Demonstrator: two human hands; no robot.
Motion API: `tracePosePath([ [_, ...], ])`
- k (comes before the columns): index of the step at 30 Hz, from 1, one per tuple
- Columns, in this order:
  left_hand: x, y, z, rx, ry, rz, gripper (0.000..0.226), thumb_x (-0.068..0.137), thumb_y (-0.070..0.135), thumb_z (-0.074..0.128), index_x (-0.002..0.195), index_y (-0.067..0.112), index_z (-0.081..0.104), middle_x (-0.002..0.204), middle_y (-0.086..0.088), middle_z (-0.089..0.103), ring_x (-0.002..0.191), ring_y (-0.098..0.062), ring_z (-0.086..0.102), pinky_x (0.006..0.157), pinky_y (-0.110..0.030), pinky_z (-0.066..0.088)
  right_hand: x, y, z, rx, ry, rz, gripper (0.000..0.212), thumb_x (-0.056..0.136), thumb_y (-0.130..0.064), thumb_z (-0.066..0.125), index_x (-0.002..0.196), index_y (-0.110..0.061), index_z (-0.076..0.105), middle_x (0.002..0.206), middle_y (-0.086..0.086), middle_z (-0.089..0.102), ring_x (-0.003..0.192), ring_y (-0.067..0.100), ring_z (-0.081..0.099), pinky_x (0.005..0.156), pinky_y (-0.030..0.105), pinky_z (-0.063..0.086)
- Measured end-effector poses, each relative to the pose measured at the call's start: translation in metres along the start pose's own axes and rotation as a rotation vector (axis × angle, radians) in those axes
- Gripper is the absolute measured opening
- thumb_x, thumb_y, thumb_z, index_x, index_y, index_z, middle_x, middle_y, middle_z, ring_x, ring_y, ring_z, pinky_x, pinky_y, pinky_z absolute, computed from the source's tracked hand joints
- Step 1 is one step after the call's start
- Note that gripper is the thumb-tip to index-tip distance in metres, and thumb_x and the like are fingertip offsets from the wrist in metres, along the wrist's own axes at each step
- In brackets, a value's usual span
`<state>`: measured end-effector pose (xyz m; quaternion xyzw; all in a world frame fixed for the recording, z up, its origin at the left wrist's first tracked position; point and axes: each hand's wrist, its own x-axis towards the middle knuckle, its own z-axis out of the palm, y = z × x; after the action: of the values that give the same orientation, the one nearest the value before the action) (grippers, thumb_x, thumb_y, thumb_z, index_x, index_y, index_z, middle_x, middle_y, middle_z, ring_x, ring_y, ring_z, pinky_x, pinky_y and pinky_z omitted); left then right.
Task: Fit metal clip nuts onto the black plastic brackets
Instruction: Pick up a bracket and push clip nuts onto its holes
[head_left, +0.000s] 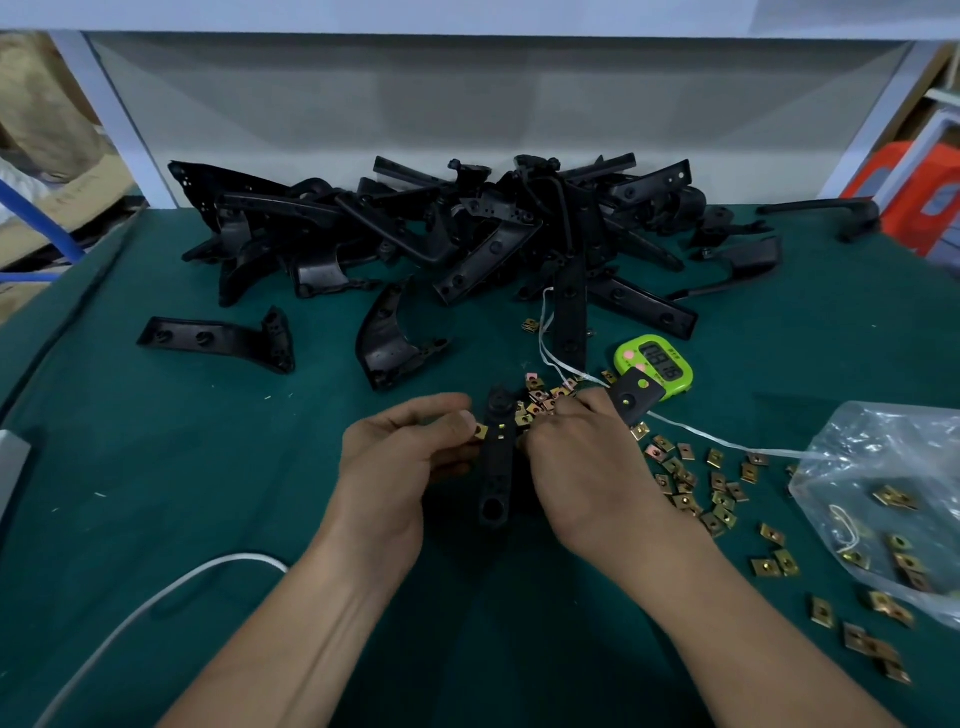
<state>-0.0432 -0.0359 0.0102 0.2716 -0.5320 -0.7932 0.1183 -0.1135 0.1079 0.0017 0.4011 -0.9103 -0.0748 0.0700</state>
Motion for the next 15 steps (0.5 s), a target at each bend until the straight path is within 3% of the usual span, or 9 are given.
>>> tracePosePath([
  [4, -0.005, -0.004, 0.006, -0.065, 0.057, -0.007, 0.012, 0.084, -0.003, 0.073, 0.087, 0.008, 0.076, 0.071, -0.008, 0.074, 0.057, -0.014, 0.067, 0.051, -0.020, 0.054, 0.000, -0.002, 0.000, 0.017, 0.012, 0.015, 0.031, 0.074, -0.010, 0.054, 0.061, -0.021, 0.028, 0.076, 0.000, 0.054, 0.092, 0.024, 0.050, 0.091, 0.037, 0.026],
  [10, -0.002, -0.007, 0.008, 0.128, 0.072, 0.059, 0.014, 0.085, 0.001, 0.075, 0.078, 0.012, 0.080, 0.076, -0.008, 0.077, 0.066, -0.016, 0.071, 0.058, -0.021, 0.056, 0.000, -0.003, -0.001, -0.020, -0.017, 0.030, 0.032, 0.078, -0.016, 0.058, 0.064, -0.022, 0.029, 0.085, 0.002, 0.064, 0.094, 0.024, 0.051, 0.091, 0.038, 0.025],
  [15, -0.005, -0.013, 0.010, 0.227, 0.044, 0.075, 0.023, 0.082, 0.007, 0.079, 0.075, 0.029, 0.082, 0.078, -0.004, 0.079, 0.073, -0.018, 0.072, 0.078, -0.033, 0.058, -0.001, -0.006, -0.003, -0.019, -0.024, 0.030, 0.033, 0.081, -0.022, 0.057, 0.064, -0.023, 0.029, 0.086, 0.002, 0.063, 0.094, 0.024, 0.051, 0.090, 0.039, 0.026],
])
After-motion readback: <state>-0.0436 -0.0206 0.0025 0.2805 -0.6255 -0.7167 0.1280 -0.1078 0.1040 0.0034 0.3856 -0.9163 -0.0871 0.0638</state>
